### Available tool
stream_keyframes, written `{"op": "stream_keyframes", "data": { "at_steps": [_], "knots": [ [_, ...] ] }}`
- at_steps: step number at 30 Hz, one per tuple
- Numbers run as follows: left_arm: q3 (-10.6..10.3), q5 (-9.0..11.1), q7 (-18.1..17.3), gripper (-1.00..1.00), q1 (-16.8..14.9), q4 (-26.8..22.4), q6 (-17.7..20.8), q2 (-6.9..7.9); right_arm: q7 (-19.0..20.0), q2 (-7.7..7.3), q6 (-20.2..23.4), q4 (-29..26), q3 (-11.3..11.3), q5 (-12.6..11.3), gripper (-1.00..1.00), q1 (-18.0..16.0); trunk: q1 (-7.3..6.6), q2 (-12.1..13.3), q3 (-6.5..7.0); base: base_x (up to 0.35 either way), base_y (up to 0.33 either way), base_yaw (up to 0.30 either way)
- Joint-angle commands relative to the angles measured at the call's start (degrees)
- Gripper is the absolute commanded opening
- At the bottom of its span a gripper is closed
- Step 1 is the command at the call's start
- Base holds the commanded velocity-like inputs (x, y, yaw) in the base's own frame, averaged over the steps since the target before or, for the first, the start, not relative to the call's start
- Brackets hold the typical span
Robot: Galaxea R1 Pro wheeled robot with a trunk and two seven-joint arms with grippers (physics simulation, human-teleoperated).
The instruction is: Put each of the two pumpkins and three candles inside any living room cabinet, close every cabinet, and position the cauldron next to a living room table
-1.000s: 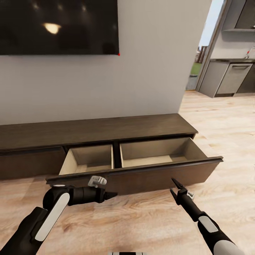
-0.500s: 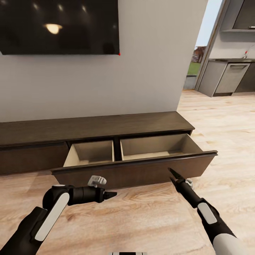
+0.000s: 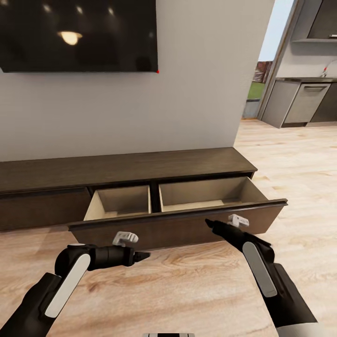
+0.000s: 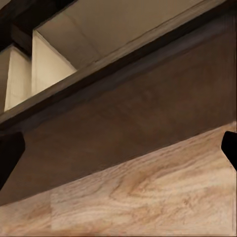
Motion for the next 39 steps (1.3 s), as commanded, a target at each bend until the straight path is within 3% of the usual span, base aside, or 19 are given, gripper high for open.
{"op": "stream_keyframes", "data": {
  "at_steps": [1, 3, 7, 11, 15, 19, 20, 26, 39],
  "knots": [
    [0.0, -0.5, 0.0, 1.0, 0.0, 0.0, 0.2, 0.03, -1.9, 0.01, 0.3, -0.7, 0.8, -0.6, 1.0, 0.1, -0.01, 0.0, -0.05, 0.0, 0.0, 0.0],
    [0.1, -0.5, 2.8, 1.0, -0.1, 0.0, 0.5, 0.0, -4.9, 0.17, 2.9, -3.1, 2.4, -0.8, 1.0, 0.2, -0.01, 0.0, -0.05, 0.0, 0.0, 0.0],
    [0.0, -0.2, 8.7, 1.0, -0.2, 0.0, 0.6, -0.28, -6.6, 0.25, 6.6, -6.2, 3.6, -0.8, 1.0, 0.3, -0.01, 0.0, -0.05, 0.0, 0.0, 0.0],
    [0.0, 0.0, 14.5, 1.0, -0.4, -0.1, 0.6, -1.08, -8.2, 0.57, 7.7, -7.4, 6.9, -0.3, 1.0, 0.4, -0.06, 0.0, 0.39, 0.0, 0.0, 0.0],
    [0.0, 0.0, 18.3, 1.0, -1.3, -0.1, 0.6, -1.88, -17.2, 2.59, 8.0, -8.1, 9.9, -0.5, 1.0, 0.4, -0.17, 0.1, 1.28, 0.0, 0.0, 0.0],
    [0.0, -0.1, 19.4, 1.0, -1.6, 0.0, 0.6, -2.02, -22.0, 4.27, 9.7, -8.5, 11.0, -0.8, 1.0, 0.4, -0.27, 0.1, 2.17, 0.0, 0.0, 0.0],
    [-0.1, -0.2, 19.7, 1.0, -2.2, 0.2, 0.6, -2.0, -23.8, 4.95, 13.7, -8.8, 11.7, -0.8, 1.0, 0.4, -0.29, 0.1, 2.39, 0.0, 0.0, 0.0],
    [-0.2, -0.2, 19.9, 1.0, -3.5, 3.9, 0.6, -1.87, -24.5, 5.12, 16.0, -8.9, 16.5, -0.8, 1.0, 0.4, -0.45, 0.2, 3.72, 0.0, 0.0, 0.0],
    [-0.3, 0.0, 19.9, 1.0, -4.8, 6.5, 0.6, -1.59, -24.3, 5.22, 15.9, -8.8, 17.8, -0.9, 1.0, 0.4, -0.78, 0.4, 6.6, -0.002, 0.0, 0.0]
  ]
}}
